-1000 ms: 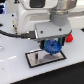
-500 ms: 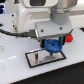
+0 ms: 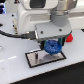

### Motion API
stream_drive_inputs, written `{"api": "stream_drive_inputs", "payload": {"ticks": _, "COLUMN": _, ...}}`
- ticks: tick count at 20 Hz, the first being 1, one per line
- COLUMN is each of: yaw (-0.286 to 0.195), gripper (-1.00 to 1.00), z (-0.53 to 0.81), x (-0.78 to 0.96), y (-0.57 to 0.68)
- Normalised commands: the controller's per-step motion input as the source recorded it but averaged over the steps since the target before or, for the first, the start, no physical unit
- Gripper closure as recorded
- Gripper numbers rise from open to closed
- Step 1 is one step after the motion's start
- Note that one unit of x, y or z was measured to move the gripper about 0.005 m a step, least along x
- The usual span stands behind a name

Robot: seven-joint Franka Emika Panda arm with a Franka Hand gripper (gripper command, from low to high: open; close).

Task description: Insert the blue gear onto the right peg, followed by the red gear

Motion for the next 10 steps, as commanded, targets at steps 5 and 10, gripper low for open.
{"api": "stream_drive_inputs", "payload": {"ticks": 5, "yaw": 0.000, "gripper": 1.00, "z": -0.05, "x": 0.13, "y": -0.20}}
{"api": "stream_drive_inputs", "payload": {"ticks": 10, "yaw": 0.000, "gripper": 1.00, "z": 0.23, "x": 0.19, "y": -0.18}}
